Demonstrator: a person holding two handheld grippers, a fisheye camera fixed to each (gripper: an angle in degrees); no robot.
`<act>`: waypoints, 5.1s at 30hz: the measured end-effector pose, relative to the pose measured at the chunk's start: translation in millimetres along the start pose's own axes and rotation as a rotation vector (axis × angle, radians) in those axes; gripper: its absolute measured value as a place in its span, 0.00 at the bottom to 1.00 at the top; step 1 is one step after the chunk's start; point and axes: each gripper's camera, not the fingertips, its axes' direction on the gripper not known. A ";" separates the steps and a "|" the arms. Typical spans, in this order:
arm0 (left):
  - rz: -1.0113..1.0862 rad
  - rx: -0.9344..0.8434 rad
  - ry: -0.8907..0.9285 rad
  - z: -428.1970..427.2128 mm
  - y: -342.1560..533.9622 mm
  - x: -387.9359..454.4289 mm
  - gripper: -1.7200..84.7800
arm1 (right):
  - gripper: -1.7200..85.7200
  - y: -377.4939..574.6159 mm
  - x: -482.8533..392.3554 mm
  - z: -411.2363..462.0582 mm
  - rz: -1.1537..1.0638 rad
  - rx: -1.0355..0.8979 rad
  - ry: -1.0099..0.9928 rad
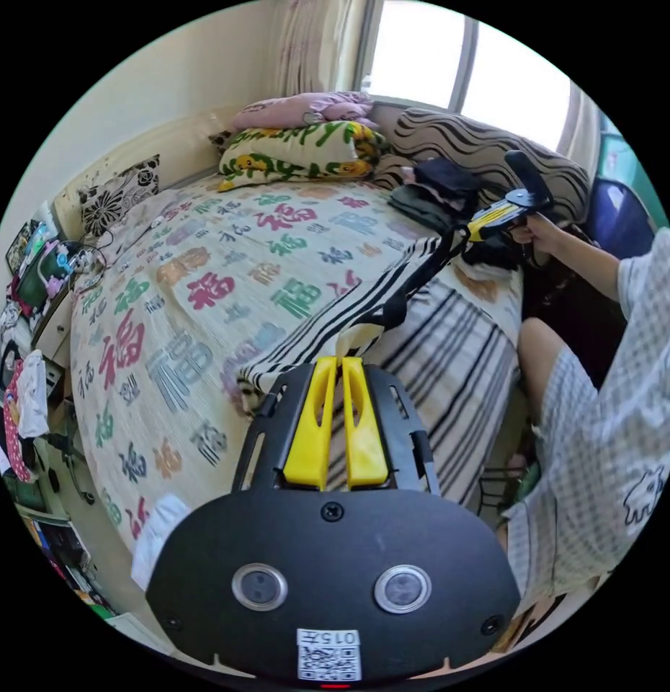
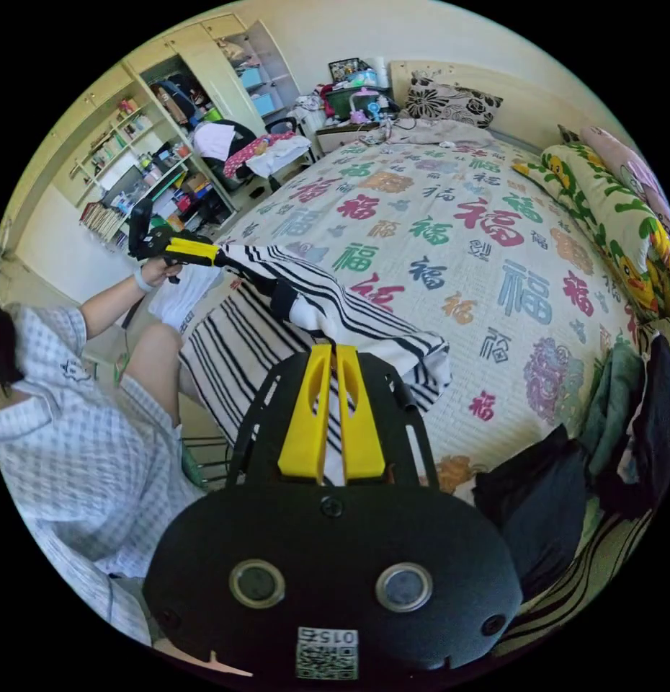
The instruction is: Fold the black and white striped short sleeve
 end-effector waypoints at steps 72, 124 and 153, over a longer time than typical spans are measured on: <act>-0.955 -0.167 0.082 -199.9 83.2 -198.0 0.03 | 0.01 85.2 220.6 81.5 0.696 0.054 -0.020; -1.104 -0.121 0.309 -320.0 349.3 -100.5 0.01 | 0.01 -237.1 -228.3 603.9 -0.313 -0.559 0.256; -0.094 -0.086 0.397 -131.0 226.5 280.8 0.01 | 0.02 29.3 80.1 138.1 0.028 -0.003 -0.275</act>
